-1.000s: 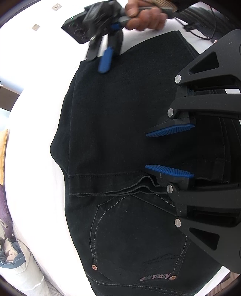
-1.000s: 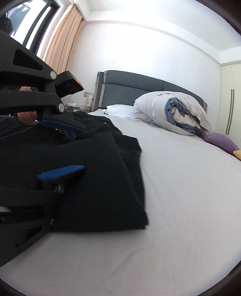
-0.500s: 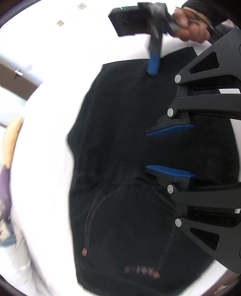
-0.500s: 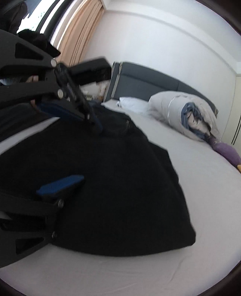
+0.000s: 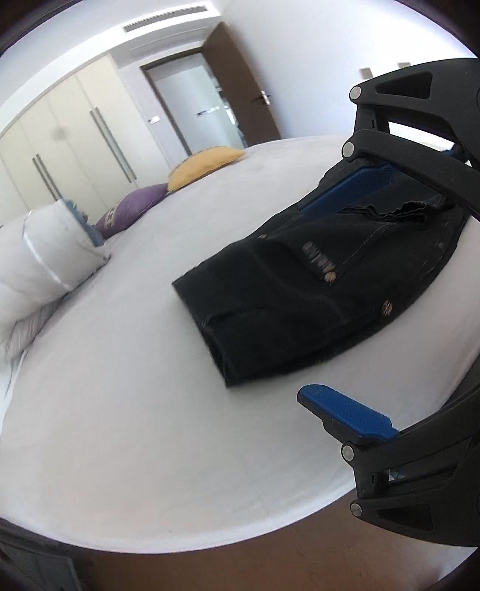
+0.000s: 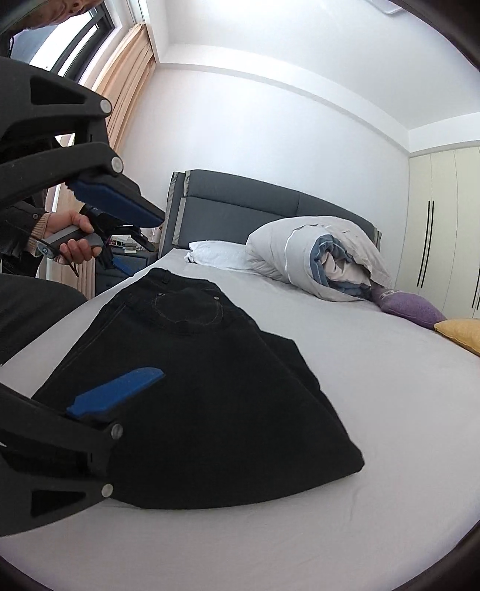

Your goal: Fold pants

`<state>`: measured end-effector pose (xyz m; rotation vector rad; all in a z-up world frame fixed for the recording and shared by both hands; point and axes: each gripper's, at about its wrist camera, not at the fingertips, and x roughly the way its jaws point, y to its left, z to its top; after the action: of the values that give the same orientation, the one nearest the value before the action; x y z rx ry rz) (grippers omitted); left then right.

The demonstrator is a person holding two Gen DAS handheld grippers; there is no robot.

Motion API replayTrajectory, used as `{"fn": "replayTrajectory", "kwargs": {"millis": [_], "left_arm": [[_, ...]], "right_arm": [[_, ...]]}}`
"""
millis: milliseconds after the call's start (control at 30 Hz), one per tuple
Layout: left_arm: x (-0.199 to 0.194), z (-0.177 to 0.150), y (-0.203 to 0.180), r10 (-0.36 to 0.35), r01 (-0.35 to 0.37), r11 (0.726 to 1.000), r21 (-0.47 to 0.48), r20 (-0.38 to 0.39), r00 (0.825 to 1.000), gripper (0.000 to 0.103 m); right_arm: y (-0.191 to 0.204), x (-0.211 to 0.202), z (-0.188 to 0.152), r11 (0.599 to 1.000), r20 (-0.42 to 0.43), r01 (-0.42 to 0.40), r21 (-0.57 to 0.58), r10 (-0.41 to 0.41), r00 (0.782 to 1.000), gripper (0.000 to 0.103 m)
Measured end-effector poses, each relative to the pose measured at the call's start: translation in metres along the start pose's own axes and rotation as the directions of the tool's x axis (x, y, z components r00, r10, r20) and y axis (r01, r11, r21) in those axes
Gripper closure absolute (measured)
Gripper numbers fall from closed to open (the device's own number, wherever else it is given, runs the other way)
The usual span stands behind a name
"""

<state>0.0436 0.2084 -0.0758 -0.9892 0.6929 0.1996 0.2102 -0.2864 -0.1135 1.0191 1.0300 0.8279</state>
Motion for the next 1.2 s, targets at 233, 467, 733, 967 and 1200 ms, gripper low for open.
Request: {"fn": "replayTrajectory", "kwargs": {"millis": [233, 467, 733, 967, 1200], "left_arm": [[0.023, 0.021, 0.035, -0.064, 0.06, 0.996, -0.066, -0.068, 0.996, 0.011], [0.054, 0.024, 0.043, -0.144, 0.13, 0.979, -0.158, -0.077, 0.987, 0.013], [0.077, 0.045, 0.053, -0.213, 0.185, 0.951, -0.249, -0.09, 0.973, 0.033], [0.083, 0.04, 0.056, -0.21, 0.172, 0.934, -0.313, -0.091, 0.973, 0.085], [0.064, 0.048, 0.005, -0.167, 0.156, 0.972, -0.174, -0.05, 0.985, 0.09]], "right_arm": [[0.002, 0.003, -0.004, 1.0, -0.015, 0.015, 0.013, -0.015, 1.0, 0.021], [0.003, 0.006, -0.008, 1.0, -0.037, 0.004, 0.004, -0.004, 0.999, 0.021], [0.003, 0.011, -0.013, 1.0, -0.067, -0.006, -0.003, 0.006, 0.998, 0.021], [0.008, 0.016, -0.011, 1.0, -0.074, 0.007, -0.02, -0.008, 0.997, 0.022], [0.003, 0.049, -0.001, 0.986, -0.14, 0.154, -0.058, -0.161, 0.977, 0.022]]}}
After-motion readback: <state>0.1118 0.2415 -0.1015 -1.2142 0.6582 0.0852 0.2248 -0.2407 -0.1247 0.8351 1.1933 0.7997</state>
